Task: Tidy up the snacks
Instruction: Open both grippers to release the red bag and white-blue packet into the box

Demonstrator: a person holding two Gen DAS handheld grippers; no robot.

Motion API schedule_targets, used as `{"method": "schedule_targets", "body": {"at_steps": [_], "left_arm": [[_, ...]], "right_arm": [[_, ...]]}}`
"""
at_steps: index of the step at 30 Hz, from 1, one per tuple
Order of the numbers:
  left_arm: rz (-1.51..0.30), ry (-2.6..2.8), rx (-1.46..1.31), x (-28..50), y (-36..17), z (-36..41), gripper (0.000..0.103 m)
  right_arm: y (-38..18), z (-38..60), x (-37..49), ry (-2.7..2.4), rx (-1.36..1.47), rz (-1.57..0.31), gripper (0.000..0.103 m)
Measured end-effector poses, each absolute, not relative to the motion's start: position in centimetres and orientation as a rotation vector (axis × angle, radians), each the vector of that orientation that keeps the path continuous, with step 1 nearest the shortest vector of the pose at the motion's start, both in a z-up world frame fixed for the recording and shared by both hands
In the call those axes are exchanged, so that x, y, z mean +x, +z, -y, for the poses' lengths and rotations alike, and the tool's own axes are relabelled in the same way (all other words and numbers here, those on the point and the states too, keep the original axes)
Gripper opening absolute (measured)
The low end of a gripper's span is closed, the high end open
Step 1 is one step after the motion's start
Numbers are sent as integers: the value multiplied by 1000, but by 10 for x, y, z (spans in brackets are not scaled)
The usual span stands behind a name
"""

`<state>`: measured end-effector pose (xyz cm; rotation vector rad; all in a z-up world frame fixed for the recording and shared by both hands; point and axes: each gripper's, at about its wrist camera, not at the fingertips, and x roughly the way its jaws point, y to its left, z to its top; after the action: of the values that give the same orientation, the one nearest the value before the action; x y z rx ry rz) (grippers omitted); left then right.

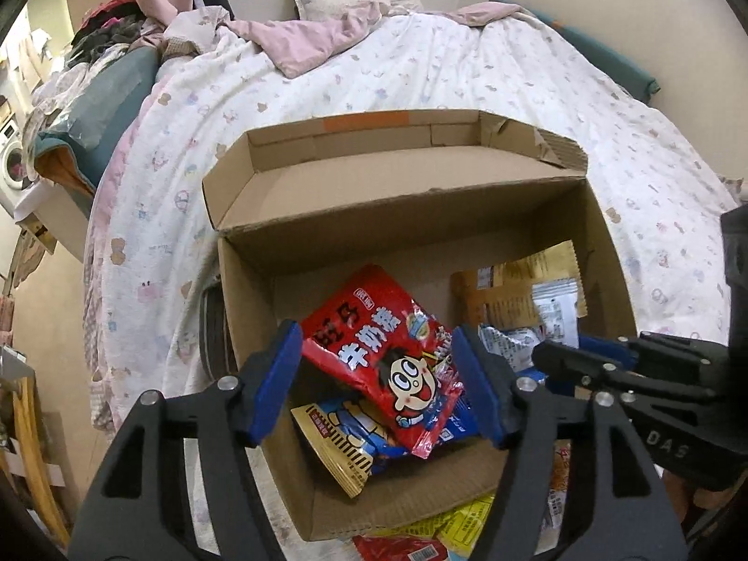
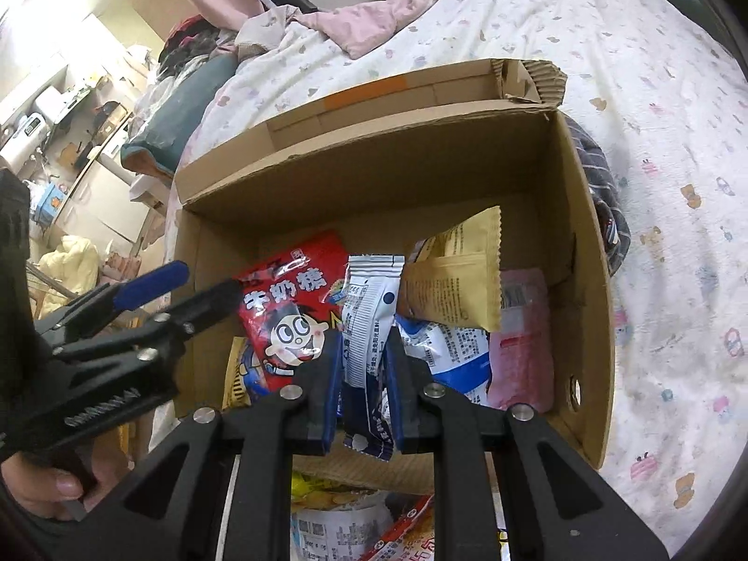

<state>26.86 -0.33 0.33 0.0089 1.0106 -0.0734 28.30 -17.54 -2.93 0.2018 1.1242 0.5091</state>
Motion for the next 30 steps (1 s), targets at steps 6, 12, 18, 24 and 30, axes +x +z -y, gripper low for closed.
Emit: {"method": "schedule_targets", "body": {"at_steps": [6,12,18,24,30], "left_arm": [[-995,-83,-15,269,9,0,65],[-1002,-69,-42,271,8,-6,65],[-1006,-66,-46,271,7,-7,65],[-990,-55,-51,267,9,-9,65],[-996,-39,-105,258,12,-17,65]], "right_arm": [[-29,174,283,527,214,-1120,22],[-29,169,281,531,175,-1112,22],[-24,165,278,535,147,-1093,74],[-16,178,277,497,183,-1060,74],[-11,194,275,438,193,-1045,74]]}}
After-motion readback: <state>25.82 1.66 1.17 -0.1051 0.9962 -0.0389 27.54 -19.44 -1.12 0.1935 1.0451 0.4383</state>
